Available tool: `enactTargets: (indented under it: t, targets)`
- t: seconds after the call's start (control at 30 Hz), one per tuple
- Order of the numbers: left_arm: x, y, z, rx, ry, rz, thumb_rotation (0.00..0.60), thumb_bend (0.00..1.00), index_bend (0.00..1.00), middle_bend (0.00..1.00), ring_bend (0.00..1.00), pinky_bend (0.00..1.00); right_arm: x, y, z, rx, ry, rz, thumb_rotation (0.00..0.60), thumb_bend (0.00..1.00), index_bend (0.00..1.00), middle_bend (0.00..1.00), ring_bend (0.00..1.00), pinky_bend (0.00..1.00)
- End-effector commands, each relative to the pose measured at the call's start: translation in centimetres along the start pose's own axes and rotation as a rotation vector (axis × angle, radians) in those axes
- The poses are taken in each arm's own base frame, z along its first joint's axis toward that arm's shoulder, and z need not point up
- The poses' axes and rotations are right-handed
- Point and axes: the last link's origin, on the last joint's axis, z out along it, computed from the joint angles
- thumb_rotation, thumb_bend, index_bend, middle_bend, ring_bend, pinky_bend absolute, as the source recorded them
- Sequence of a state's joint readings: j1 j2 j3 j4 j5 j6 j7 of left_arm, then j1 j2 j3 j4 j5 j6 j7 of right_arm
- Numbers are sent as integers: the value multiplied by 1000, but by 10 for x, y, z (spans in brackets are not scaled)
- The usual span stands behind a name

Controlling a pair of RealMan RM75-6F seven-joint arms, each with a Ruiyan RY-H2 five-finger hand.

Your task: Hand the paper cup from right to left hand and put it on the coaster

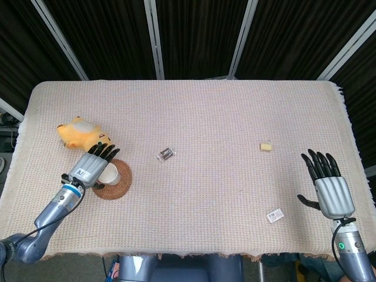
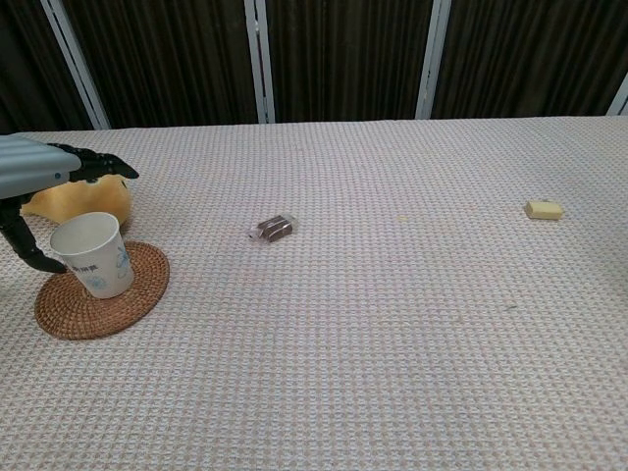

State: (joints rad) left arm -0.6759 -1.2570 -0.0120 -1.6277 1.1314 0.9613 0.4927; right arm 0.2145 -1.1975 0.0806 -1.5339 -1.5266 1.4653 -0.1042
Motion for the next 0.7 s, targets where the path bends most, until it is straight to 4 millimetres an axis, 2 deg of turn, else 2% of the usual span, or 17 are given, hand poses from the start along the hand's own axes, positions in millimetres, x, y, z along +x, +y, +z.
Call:
enactTargets:
  t: [0.03, 0.23, 0.33, 0.43, 0.53, 0.7]
  targets:
    - [11, -5, -13, 21, 47, 29, 600, 0, 0, 0, 0, 0, 1, 0, 0, 1, 3, 2, 600, 0, 0, 0, 0, 0]
    - [45, -23, -56, 109, 276, -36, 600, 0, 0, 0, 0, 0, 5, -1, -2, 5, 13, 9, 600, 0, 0, 0, 0, 0]
    - [50, -35, -86, 183, 368, -91, 600, 0, 0, 0, 0, 0, 7, -2, -3, 7, 12, 20, 600, 0, 0, 0, 0, 0]
    - [43, -44, -112, 273, 410, -107, 600, 0, 0, 0, 0, 0, 8, -2, -4, 9, 7, 30, 600, 0, 0, 0, 0, 0]
    - [29, -47, -129, 317, 419, -113, 600, 0, 0, 0, 0, 0, 9, -3, -5, 15, 8, 37, 600, 0, 0, 0, 0, 0]
    - [2, -50, -144, 333, 391, -170, 600, 0, 0, 0, 0, 0, 11, -4, -5, 20, 15, 47, 600, 0, 0, 0, 0, 0]
